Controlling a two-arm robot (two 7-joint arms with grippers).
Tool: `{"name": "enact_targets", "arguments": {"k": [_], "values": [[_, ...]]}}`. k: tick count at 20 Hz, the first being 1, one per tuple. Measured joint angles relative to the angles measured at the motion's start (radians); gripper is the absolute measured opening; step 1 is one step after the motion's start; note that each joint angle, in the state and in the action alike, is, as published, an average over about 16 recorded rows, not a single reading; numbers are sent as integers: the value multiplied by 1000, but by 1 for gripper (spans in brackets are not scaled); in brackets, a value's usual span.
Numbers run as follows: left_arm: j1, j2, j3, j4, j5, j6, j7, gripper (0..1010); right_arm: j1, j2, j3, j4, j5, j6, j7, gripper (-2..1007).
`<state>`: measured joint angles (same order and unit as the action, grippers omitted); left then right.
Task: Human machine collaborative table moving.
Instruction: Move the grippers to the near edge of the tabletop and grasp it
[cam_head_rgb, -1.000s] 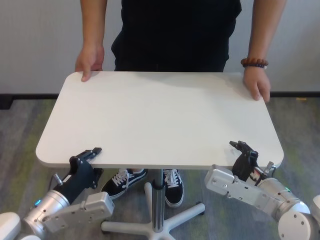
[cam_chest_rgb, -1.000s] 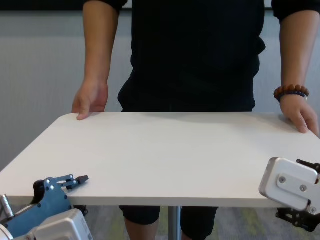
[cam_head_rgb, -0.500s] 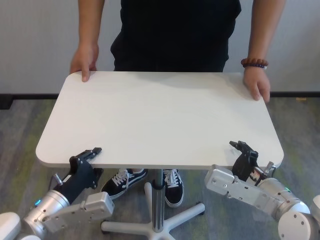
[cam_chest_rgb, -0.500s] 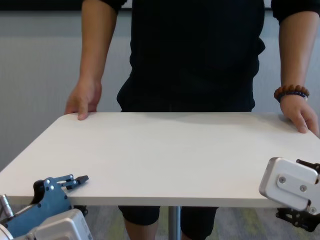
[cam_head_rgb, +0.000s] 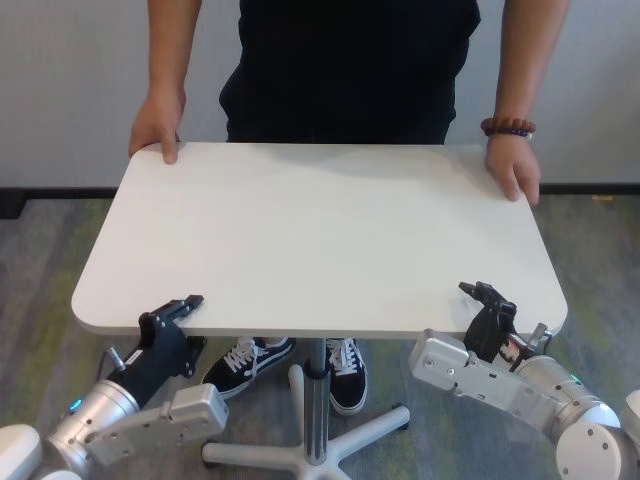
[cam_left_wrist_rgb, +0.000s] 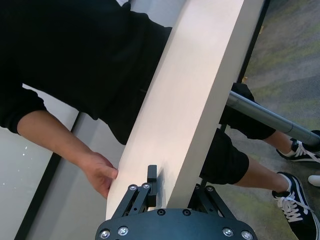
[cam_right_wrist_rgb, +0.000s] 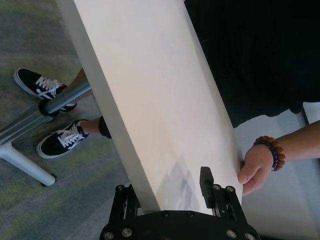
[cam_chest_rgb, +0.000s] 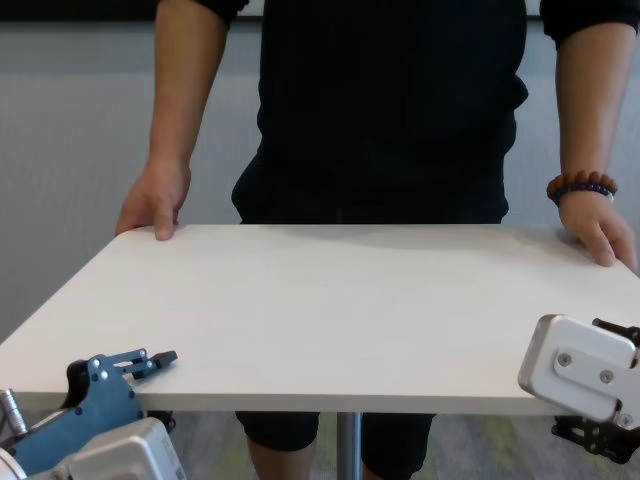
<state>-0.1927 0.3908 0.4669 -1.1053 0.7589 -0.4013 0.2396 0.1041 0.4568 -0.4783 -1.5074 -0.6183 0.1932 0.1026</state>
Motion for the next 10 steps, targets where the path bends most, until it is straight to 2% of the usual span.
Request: {"name": "enact_targets", "arguments": {"k": [10], "values": [[0,0,0,0,0,0,0,314,-4,4,-4,-6,-16,-6,16,709]]}}
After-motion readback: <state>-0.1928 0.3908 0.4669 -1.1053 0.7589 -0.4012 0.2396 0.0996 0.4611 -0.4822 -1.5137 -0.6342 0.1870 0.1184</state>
